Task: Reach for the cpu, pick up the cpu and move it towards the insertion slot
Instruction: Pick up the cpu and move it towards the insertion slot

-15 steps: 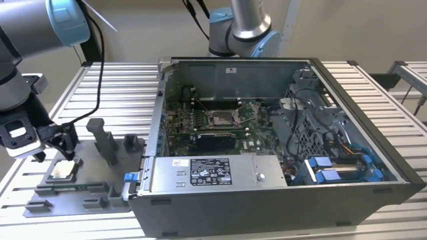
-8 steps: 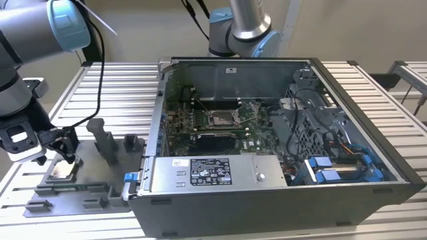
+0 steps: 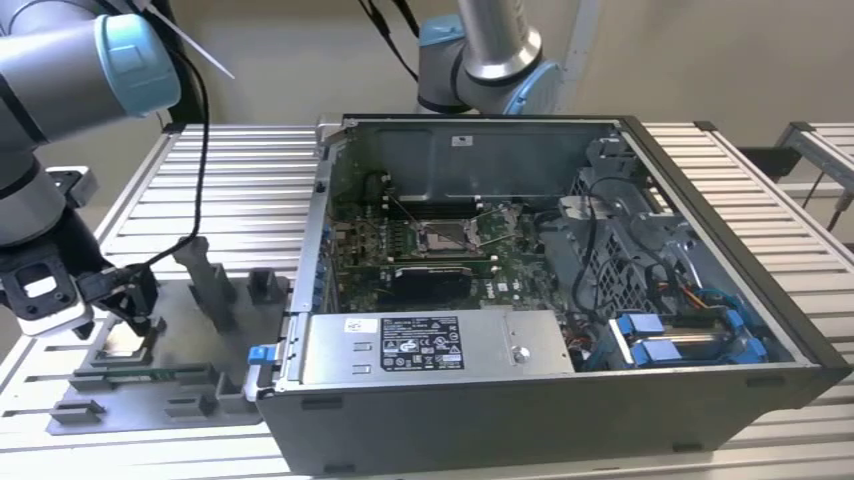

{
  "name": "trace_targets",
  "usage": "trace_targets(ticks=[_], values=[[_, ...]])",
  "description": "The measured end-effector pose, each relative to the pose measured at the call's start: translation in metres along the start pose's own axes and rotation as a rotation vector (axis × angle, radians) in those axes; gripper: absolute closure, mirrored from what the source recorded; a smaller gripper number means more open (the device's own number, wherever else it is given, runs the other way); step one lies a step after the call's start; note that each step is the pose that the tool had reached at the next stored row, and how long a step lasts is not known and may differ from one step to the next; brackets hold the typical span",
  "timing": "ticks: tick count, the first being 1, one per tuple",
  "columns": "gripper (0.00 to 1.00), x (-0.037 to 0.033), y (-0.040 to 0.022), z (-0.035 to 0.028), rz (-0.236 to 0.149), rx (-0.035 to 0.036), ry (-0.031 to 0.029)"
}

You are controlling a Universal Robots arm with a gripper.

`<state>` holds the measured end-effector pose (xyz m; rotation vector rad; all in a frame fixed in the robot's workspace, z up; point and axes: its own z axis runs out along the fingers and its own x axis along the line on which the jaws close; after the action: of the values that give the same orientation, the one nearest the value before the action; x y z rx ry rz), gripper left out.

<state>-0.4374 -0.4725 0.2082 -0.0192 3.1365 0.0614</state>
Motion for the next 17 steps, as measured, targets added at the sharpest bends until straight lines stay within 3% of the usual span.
trace_targets(ticks=[8,17], values=[[0.0,0.0007,-0.0003,0.0095,0.0,0.0001,0.0001],[0.0,0.0007,0.0027,0.0136,0.003,0.0,-0.0002]])
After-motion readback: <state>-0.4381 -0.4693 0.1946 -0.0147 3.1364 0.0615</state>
